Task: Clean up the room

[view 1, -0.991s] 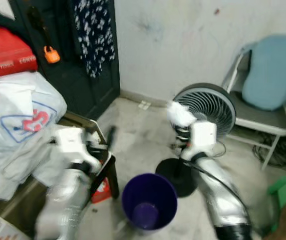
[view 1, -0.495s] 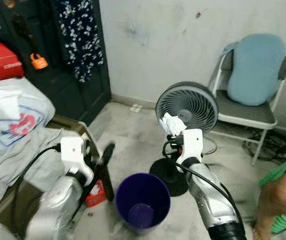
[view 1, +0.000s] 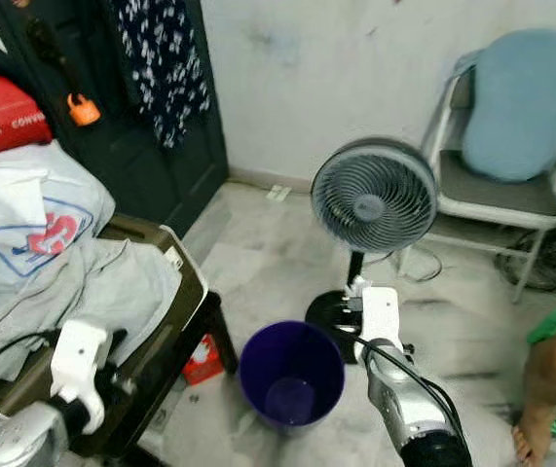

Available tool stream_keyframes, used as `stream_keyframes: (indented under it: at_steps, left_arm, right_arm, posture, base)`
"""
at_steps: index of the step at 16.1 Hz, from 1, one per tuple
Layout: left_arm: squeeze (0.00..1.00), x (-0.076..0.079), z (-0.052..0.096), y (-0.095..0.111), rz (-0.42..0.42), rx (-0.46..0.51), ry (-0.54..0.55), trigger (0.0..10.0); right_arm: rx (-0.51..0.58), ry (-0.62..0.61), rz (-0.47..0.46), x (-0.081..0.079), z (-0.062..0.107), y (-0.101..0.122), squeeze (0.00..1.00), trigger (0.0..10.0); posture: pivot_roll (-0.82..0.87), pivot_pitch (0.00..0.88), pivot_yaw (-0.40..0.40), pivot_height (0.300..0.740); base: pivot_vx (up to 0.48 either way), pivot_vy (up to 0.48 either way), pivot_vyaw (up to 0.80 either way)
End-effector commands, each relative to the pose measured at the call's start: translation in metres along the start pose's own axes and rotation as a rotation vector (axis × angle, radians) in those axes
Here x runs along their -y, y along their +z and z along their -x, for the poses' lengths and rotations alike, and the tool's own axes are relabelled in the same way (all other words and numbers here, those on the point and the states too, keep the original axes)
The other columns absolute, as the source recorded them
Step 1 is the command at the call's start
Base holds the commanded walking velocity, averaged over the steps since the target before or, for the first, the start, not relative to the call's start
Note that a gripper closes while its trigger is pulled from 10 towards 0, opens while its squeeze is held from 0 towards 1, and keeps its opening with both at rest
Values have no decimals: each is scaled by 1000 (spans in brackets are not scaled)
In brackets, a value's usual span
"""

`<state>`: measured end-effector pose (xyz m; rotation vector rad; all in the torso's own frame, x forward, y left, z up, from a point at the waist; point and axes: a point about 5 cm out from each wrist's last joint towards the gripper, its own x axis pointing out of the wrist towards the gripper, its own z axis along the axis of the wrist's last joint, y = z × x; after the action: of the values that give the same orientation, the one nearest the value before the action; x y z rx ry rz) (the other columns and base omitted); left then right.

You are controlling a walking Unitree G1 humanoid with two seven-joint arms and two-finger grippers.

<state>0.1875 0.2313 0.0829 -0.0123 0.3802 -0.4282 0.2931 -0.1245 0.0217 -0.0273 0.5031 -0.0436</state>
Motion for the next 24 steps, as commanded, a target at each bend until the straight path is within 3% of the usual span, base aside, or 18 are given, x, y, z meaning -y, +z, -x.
stream_keyframes:
  at_steps: [1, 4, 6, 7, 9, 13, 16, 19, 20, 24]
  left_arm:
    - [0, 7, 6, 6, -23, -6, -68, 10000]
    - [0, 20, 22, 9, -49, -56, -174, 10000]
    - [0, 20, 25, 11, -51, -63, -176, 10000]
    - [0, 21, 23, 17, -56, -56, -186, 10000]
    - [0, 26, 16, 23, -60, -37, -207, 10000]
    - [0, 30, 11, 34, -60, -7, -226, 10000]
    - [0, 32, 7, 35, -58, -6, -230, 10000]
    - [0, 34, 4, 35, -54, 1, -231, 10000]
    - [0, 36, 5, 35, -46, 3, -235, 10000]
    - [0, 39, 2, 35, -37, 8, -243, 10000]
  right_arm:
    - [27, 14, -14, -7, -4, 10, 0, 10000]
    - [-1, 75, -13, -14, -13, 9, 0, 10000]
    - [-35, 94, -42, -19, -15, 4, 0, 10000]
    - [-81, 137, -76, -30, -16, -1, 0, 10000]
    - [-111, 180, -42, -43, -16, -2, 0, 10000]
    - [-139, 164, -47, -41, -17, -5, 0, 10000]
    - [-161, 210, -13, -51, -15, -9, 0, 10000]
    - [-173, 196, 48, -48, -15, -15, 0, 10000]
    - [-163, 161, 51, -42, -17, -12, 1000, 10000]
    - [-118, 43, 78, -22, -22, -4, 1000, 10000]
  posture:
    - [68, 152, 96, 740]
    - [101, 178, 123, 740]
    - [115, 178, 141, 740]
    - [115, 174, 151, 740]
    - [115, 171, 155, 740]
    - [120, 164, 153, 740]
    - [115, 160, 149, 740]
    - [116, 159, 142, 740]
    - [115, 161, 140, 740]
    - [104, 159, 137, 740]
  base:
    - [0, 0, 0]
    - [0, 0, 0]
    - [0, 0, 0]
    - [0, 0, 0]
    - [0, 0, 0]
    - [0, 0, 0]
    - [0, 0, 0]
    - [0, 0, 0]
    - [0, 0, 0]
    - [0, 0, 0]
